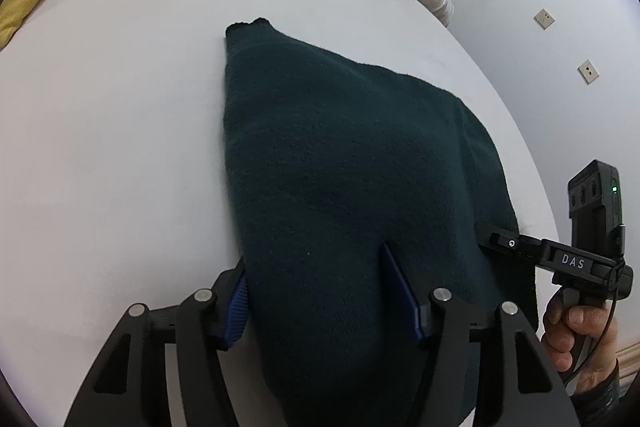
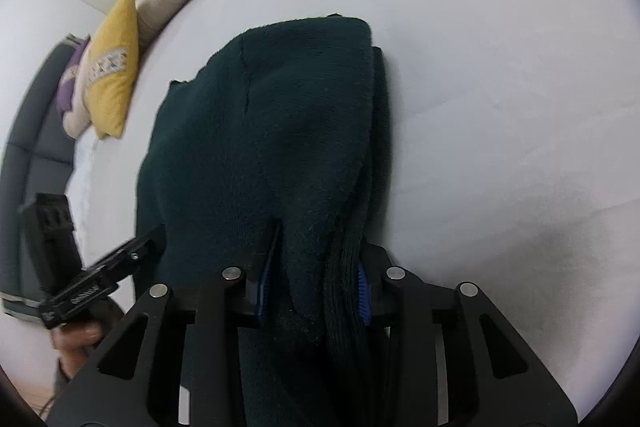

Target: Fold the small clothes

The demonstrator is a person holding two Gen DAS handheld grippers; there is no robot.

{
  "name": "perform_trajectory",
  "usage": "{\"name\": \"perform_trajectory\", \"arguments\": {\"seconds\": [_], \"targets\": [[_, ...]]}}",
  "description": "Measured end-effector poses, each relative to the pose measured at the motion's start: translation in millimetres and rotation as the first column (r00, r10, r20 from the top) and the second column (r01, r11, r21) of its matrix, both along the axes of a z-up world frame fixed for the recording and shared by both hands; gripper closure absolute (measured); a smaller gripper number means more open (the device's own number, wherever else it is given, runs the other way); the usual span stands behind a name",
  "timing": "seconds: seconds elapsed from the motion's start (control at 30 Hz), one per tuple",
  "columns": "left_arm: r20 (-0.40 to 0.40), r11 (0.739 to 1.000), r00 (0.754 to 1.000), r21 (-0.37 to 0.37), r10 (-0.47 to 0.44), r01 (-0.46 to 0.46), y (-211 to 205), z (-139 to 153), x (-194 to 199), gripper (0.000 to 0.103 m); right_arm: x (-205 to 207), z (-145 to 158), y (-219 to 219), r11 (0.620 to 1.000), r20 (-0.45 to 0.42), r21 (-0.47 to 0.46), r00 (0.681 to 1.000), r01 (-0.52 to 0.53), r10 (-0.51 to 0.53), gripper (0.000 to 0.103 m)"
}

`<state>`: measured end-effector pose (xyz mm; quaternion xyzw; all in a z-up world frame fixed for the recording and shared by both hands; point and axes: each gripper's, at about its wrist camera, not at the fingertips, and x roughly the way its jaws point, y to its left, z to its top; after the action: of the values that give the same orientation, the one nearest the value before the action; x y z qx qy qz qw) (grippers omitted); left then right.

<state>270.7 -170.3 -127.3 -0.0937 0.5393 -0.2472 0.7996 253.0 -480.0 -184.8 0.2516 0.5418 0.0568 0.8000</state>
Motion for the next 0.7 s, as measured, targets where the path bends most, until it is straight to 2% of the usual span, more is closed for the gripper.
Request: {"name": "perform_trajectory", "arguments": {"seconds": [0.13,0.2,0.3,0.47,0.57,0.7], "targets": [[0.010,0.999,1.000,0.031,-0.009,0.009,-2.5,3.7,-3.1,0.046,-2.7,13.6,24.9,0.985,0.021,-0.167,0.999,-0.030,0.034,0.078],[0.031,0.998,0.999,0.068,-0.020,0.018,-5.1,10.2,-8.8,0.056,-4.5,24.1,47.6,0.947,0.033,-0.318,0.997,-0.053,0.067,0.080],[0.062,0.993,0.998,0.118,-0.024,0.017,-5.4,23.4,-20.3,0.068,-11.9,41.3,72.5,0.895,0.056,-0.442,0.994,-0.062,0.096,0.081],[0.094,0.990,0.995,0.142,-0.018,0.005,16.9,44.7,-49.2,0.072,-34.0,81.1,100.1,0.885,0.121,-0.462,0.985,-0.054,0.123,0.083],[0.107,0.992,0.994,0.122,0.009,-0.022,44.4,60.6,-67.9,0.072,-52.7,105.3,126.6,0.882,0.155,-0.465,0.975,-0.070,0.159,0.083],[0.172,0.990,0.985,0.132,0.032,-0.056,89.8,93.9,-102.5,0.072,-79.5,133.2,167.0,0.888,0.199,-0.449,0.958,-0.097,0.205,0.083]]}}
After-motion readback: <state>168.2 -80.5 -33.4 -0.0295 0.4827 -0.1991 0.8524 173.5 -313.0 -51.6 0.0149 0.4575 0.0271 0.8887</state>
